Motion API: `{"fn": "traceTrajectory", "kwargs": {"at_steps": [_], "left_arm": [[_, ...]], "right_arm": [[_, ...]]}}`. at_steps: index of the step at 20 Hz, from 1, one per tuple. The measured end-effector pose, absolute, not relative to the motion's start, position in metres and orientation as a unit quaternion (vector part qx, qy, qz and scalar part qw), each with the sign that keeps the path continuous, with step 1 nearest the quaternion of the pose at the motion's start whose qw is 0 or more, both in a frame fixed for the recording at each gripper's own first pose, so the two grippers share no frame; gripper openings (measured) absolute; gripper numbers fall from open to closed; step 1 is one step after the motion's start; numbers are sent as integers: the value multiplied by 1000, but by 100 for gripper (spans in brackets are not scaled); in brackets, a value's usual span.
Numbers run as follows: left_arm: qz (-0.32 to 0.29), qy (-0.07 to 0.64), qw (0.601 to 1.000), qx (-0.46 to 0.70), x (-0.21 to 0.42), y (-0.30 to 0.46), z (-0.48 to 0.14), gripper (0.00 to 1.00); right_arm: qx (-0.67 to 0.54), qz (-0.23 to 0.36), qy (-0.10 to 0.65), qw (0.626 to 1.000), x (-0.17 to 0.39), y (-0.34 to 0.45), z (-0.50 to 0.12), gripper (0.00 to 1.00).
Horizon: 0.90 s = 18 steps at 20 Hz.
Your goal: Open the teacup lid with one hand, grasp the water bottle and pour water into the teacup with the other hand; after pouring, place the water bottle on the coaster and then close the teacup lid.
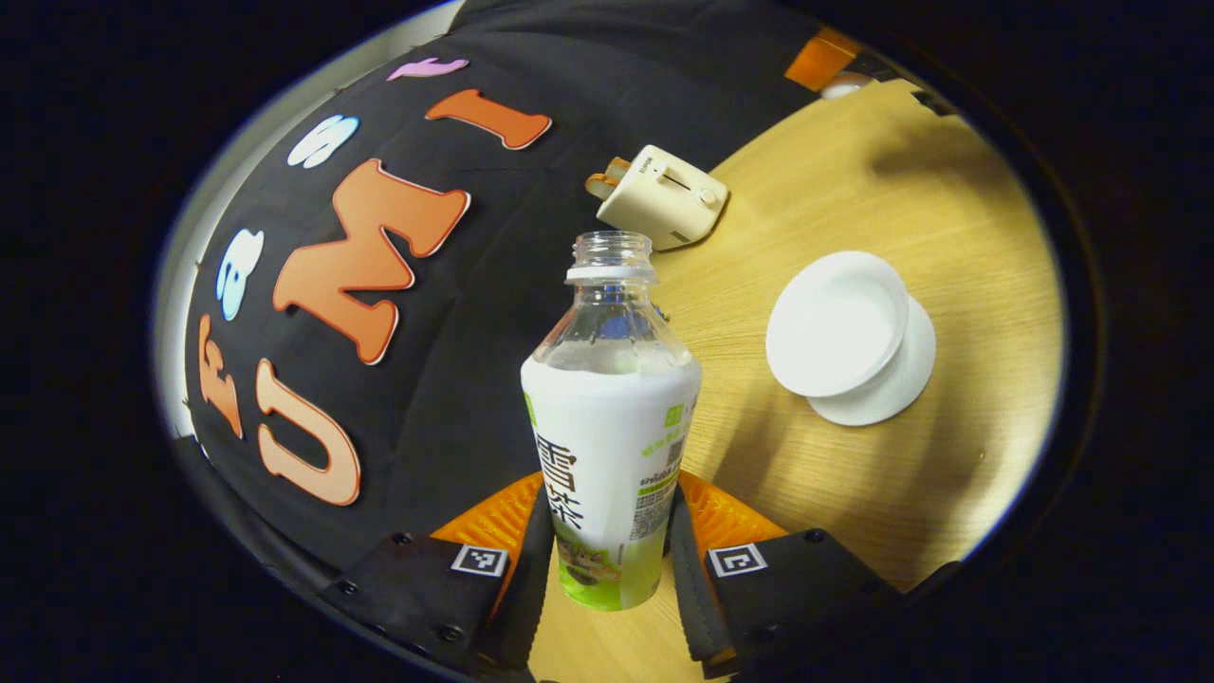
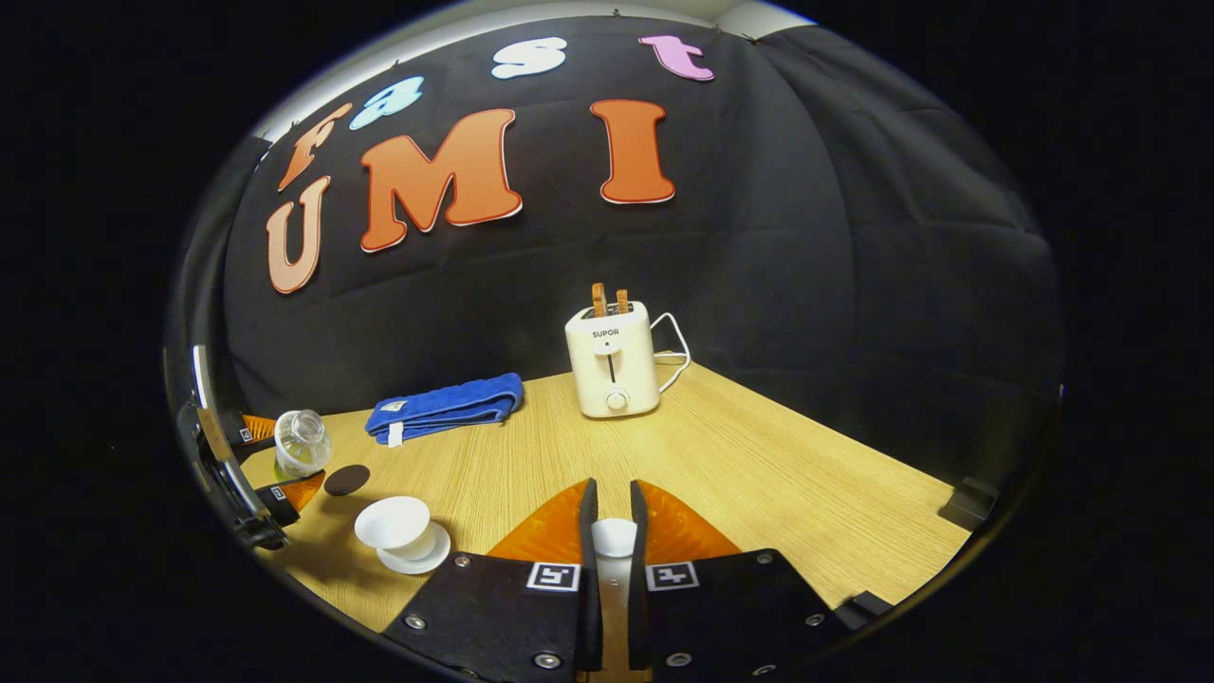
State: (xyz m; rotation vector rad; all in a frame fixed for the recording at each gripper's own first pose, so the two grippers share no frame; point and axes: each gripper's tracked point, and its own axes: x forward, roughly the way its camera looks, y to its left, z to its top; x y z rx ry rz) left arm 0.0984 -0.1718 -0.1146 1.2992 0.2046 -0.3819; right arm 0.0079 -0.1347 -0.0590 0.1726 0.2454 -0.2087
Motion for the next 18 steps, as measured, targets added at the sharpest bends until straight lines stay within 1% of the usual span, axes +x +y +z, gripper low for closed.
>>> {"fn": "traceTrajectory", "kwargs": {"at_steps": [2,3,5,7,9,10,11,13,16,18], "left_arm": [[-179,81,752,629,99,-174,-110,63],[-181,73,738,646,98,-176,-110,61],[-186,62,714,672,101,-181,-111,62],[-198,68,704,678,99,-183,-119,64],[-201,66,690,692,97,-183,-118,61],[-203,66,685,696,96,-183,-117,62],[-205,64,679,702,96,-183,-117,60],[-206,59,665,716,96,-184,-114,63],[-203,54,641,738,101,-182,-110,61],[-200,52,622,755,105,-180,-107,63]], "right_arm": [[89,-103,122,983,8,-135,-60,11],[91,-102,122,983,8,-134,-60,11],[96,-99,124,983,8,-134,-62,11],[97,-99,125,982,7,-134,-63,11],[97,-99,125,982,6,-136,-62,11],[98,-100,124,982,6,-136,-61,11],[99,-100,123,982,6,-137,-61,11],[100,-99,123,982,6,-136,-62,11],[99,-96,125,983,7,-134,-63,11],[99,-94,126,983,7,-133,-63,11]]}}
